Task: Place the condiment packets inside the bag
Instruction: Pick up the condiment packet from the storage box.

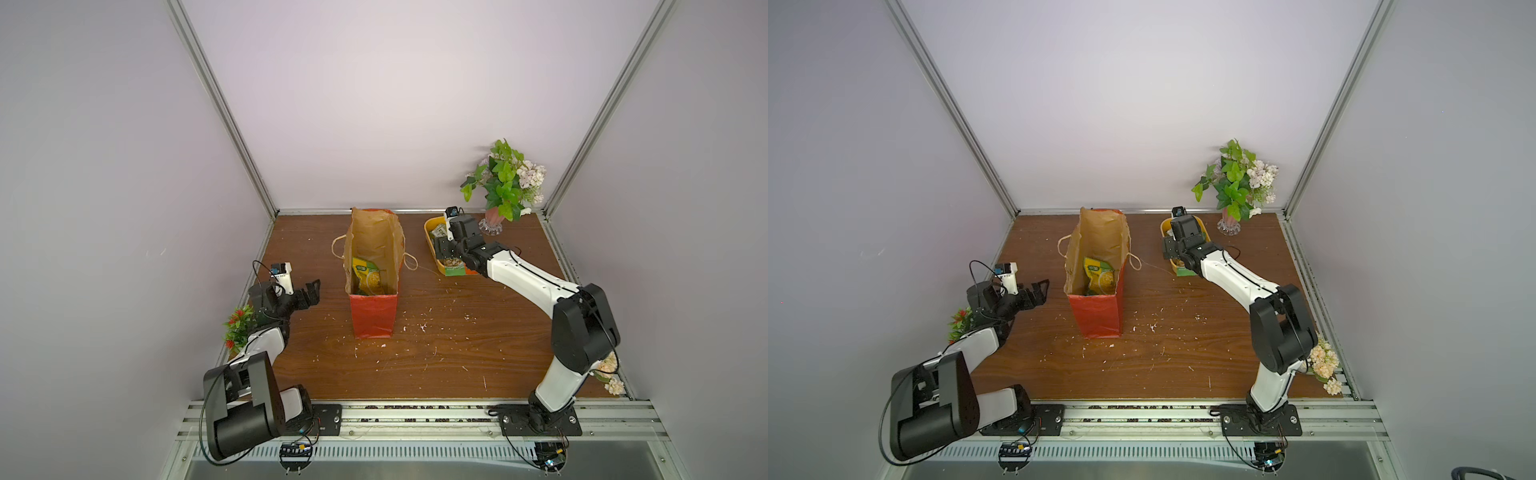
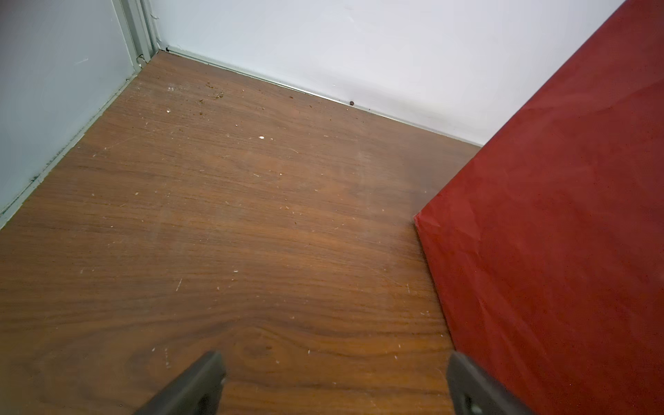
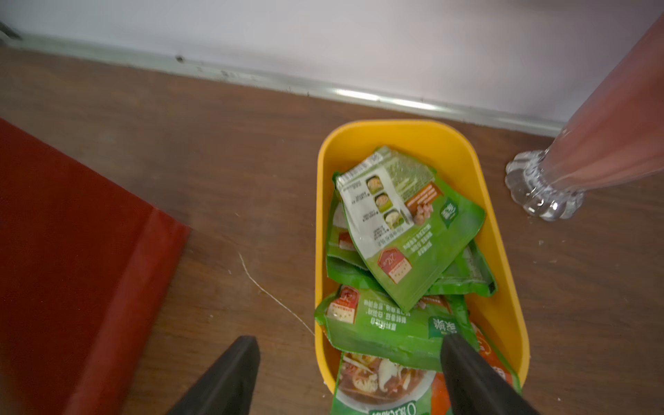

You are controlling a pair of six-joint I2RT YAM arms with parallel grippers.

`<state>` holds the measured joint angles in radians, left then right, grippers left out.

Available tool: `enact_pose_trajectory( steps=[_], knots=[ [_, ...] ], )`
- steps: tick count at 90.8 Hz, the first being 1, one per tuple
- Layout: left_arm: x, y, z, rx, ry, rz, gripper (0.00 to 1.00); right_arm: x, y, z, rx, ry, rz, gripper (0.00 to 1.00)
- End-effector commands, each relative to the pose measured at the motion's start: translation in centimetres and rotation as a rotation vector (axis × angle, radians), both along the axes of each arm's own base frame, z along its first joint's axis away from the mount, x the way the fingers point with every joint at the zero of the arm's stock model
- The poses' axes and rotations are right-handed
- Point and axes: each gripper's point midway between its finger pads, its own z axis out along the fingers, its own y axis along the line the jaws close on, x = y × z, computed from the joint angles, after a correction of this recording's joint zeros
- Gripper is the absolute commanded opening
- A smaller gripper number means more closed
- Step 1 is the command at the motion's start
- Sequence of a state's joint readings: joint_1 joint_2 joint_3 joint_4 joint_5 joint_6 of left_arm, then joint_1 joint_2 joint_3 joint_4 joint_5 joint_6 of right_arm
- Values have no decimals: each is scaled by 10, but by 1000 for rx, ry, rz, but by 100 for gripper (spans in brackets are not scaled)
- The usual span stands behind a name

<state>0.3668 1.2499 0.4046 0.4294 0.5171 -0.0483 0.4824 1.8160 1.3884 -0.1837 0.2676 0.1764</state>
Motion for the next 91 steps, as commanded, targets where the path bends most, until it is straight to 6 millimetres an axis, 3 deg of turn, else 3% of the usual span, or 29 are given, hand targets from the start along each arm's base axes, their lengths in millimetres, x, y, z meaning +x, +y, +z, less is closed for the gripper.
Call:
enact_pose_trajectory(
  steps=[1,19,52,74,91],
  knots=[
    [1,4,5,3,-19,5,100,23,4,21,-42,-62,-4,82],
    [1,4,4,1,-15,4,100,48,7,-8,-105,-17,-12,79],
    [2,4,2,-1,-7,1,100,81,1,-31,-171,5,-52,75],
    [3,4,1,-2,-7,-2,100,90,-8,-48,-206,35,-80,71],
    [3,4,0,-4,-4,-3,100,91,-20,-43,-209,25,-107,63]
  ],
)
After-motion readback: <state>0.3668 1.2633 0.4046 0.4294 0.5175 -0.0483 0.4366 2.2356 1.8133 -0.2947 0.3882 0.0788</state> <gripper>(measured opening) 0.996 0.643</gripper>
